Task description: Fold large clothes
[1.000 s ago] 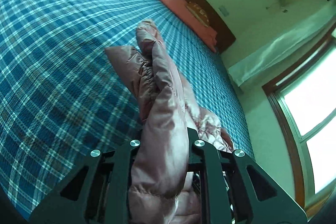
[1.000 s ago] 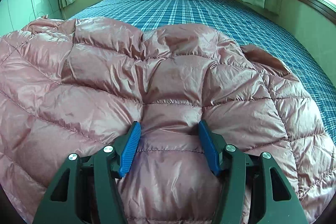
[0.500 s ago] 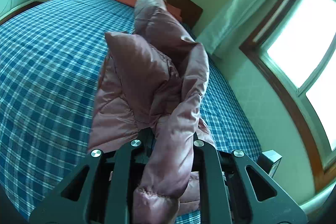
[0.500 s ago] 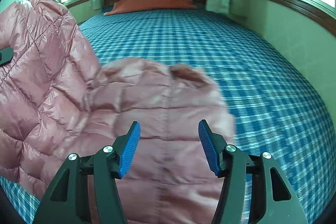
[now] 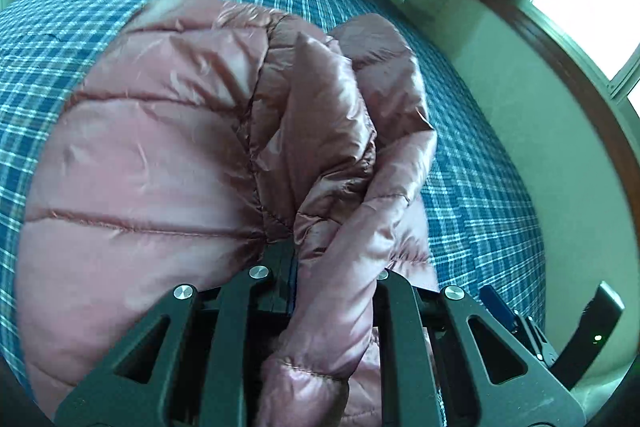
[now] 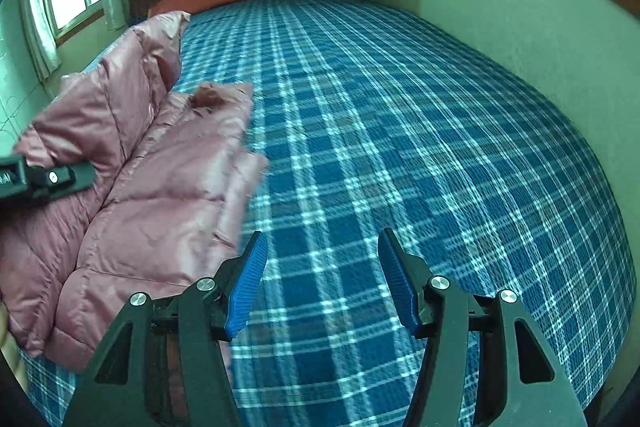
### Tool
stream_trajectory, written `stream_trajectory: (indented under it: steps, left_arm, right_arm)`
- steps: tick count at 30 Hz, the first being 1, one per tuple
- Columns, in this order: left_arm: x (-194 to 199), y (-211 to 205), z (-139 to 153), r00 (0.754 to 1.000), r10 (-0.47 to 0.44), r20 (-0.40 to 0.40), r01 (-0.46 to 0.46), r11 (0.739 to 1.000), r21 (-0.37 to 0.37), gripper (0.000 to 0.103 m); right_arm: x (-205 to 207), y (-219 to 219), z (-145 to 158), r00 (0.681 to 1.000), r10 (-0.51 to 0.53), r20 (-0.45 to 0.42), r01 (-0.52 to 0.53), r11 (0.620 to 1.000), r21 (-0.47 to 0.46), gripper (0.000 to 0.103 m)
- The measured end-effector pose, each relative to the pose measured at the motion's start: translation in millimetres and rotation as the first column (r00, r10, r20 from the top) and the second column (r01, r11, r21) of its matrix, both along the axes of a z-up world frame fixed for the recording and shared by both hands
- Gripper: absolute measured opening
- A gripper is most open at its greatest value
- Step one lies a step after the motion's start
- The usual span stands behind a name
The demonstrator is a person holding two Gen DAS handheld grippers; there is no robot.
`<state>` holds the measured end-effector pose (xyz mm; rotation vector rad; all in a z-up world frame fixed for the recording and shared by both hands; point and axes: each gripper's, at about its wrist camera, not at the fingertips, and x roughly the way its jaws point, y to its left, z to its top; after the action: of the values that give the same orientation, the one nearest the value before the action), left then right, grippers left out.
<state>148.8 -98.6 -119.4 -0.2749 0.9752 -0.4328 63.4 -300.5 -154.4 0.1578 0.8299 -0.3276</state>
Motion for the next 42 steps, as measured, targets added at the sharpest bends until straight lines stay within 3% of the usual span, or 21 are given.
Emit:
stream_trajectory:
  steps: [8,16,19,23,27,34,39,42]
  left_arm:
    - [-8.5,-14.7,-23.4,0.999,-0.009,0.045,0.007,0.999,0.049,0.014]
    - [-10.5,-26.7,-12.2,0.999,-0.013,0.052,0.011,0.999,0.032,0.016]
    - [-16.6,-31.1,-5.5,0.998,-0.018,0.052,0.016,0.999,0.029,0.024]
    - [-34.6,-31.7,12.0,0.997,-0.031,0.07,0.032,0.999,-0.006,0.046]
    - [-55.1,-32.3,33.1,0.991,-0.066,0.113,0.07,0.997,-0.035,0.053]
    - [-80.5,11.7,58.6,0.986,-0.045,0.158,0.062,0.993,-0.103,0.058]
    - [-74.8,73.1,50.5,0.987,0.097,0.128,-0.078,0.987,-0.142,0.061]
    - [-65.7,118.0,33.8,0.978,0.198,0.064,-0.184,0.967,-0.176,0.062]
  right_arm:
    - [-0.1,-18.6,-11.9,0.999,-0.04,-0.013,0.04,0.998,0.042,0.057]
    - [0.6,-16.7,-15.1,0.999,-0.036,-0.027,0.037,0.999,0.036,0.057]
    - [-0.5,-15.0,-15.0,0.999,-0.037,-0.032,0.038,0.999,0.028,0.057]
    - [-7.0,-13.2,-12.7,0.999,-0.043,-0.032,0.043,0.999,0.01,0.057]
    - [-18.6,-12.9,-7.8,0.998,-0.049,-0.026,0.049,0.999,-0.001,0.057]
    - [-32.2,-9.5,7.1,0.999,-0.045,-0.005,0.045,0.999,-0.011,0.057]
    - [-40.5,2.5,17.8,0.999,-0.03,0.015,0.03,0.999,-0.011,0.057]
    - [-41.7,9.3,25.4,0.999,-0.015,0.029,0.016,1.0,-0.009,0.057]
